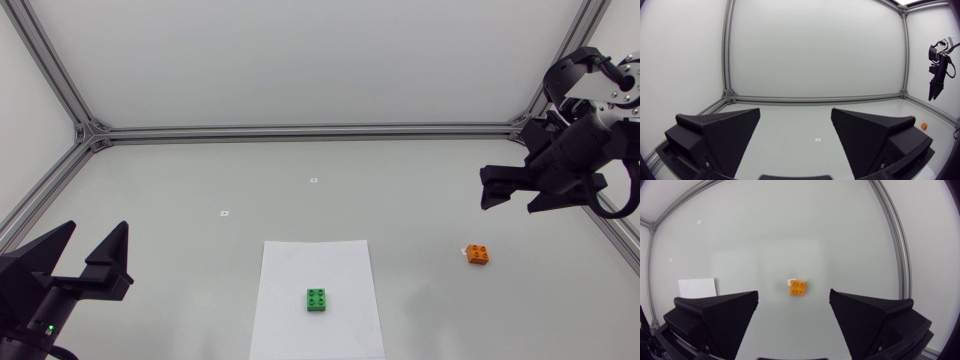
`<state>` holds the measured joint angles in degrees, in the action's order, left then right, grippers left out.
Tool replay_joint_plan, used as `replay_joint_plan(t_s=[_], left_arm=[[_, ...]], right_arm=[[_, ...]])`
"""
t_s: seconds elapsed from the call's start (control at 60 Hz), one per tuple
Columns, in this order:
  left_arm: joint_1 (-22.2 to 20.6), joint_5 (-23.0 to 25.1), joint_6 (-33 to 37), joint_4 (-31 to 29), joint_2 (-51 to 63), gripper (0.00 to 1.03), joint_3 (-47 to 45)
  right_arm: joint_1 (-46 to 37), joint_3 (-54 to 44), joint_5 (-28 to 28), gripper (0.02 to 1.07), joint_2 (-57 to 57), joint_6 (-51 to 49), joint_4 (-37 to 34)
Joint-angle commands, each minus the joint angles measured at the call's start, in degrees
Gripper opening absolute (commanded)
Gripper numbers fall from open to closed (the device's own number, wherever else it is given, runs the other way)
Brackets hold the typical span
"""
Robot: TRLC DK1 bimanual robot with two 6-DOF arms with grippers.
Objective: Pick up the orange 2x2 brick with the right arm and stack it on top of the green 2x2 brick in the center
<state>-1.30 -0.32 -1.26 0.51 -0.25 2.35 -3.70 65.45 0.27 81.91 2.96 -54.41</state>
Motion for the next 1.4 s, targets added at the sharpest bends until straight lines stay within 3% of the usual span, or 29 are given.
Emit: replay_joint_plan(t_s=[0.0, 0.683, 1.383], left_arm=[[0.2, 0.2, 0.7, -0.9, -0.5, 0.99, -2.3], [0.2, 0.2, 0.7, -0.9, -0.5, 0.99, -2.3], [0.2, 0.2, 0.7, -0.8, -0.5, 0.99, -2.3]], right_arm=[[-0.3, -2.2, 0.3, 1.03, 2.1, -1.4, 1.0], [-2.8, -9.2, 1.9, 1.02, 16.9, -1.6, 12.3], [-1.9, -8.1, -1.4, 0.87, 21.8, 0.1, 14.2]])
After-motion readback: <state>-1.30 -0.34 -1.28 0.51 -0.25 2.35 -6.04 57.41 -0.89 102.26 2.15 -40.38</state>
